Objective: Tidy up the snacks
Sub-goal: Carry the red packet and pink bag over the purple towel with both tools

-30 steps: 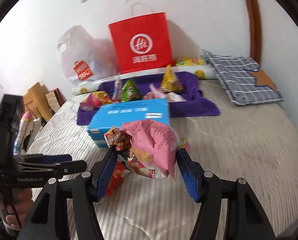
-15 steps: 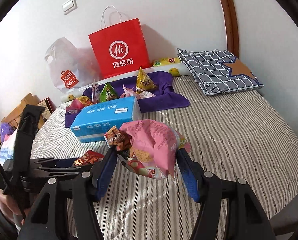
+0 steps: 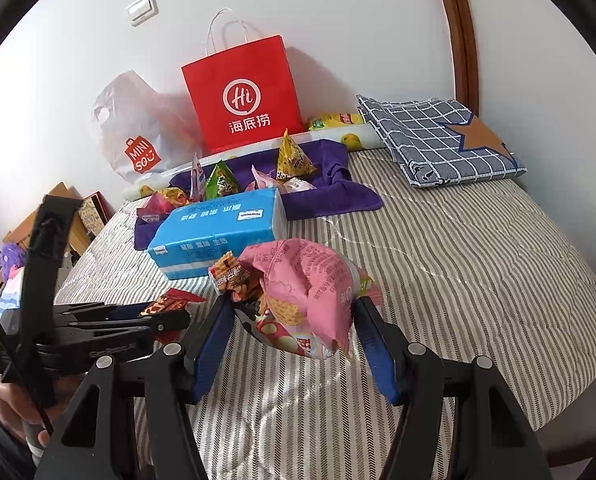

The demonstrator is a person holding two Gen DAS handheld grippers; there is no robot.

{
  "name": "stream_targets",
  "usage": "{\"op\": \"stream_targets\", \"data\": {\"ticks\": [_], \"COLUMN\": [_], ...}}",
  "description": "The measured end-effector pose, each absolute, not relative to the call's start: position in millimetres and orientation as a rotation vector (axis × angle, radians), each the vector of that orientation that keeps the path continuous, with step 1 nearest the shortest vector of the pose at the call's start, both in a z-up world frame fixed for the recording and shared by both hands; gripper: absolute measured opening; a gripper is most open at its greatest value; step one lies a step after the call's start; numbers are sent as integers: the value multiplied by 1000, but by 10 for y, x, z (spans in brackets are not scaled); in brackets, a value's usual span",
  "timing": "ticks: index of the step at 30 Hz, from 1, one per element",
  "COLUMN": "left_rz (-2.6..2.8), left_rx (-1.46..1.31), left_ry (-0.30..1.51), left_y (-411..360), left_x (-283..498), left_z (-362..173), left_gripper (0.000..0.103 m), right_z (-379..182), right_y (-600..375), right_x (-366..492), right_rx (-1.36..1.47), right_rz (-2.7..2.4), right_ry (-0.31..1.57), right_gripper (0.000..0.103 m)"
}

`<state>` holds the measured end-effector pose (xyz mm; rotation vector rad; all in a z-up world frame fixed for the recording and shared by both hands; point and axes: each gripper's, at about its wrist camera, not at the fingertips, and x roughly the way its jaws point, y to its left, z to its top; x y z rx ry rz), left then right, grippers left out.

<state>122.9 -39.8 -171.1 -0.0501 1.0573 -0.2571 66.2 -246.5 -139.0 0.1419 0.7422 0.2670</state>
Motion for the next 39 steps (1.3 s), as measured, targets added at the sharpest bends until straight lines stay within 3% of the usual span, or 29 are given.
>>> {"op": "stream_targets", "data": {"ticks": [39], "left_rz": [-332], "left_rx": [-138], "left_ry": [875], "left_y": [183], "left_x": [1193], "left_z": [-824], "left_gripper": [41], "right_z": [-807], "right_y": [-1869], "right_x": [937], "right_rx": [111], "right_rz": [274], "right_ry": [690], "right_gripper": [60]}}
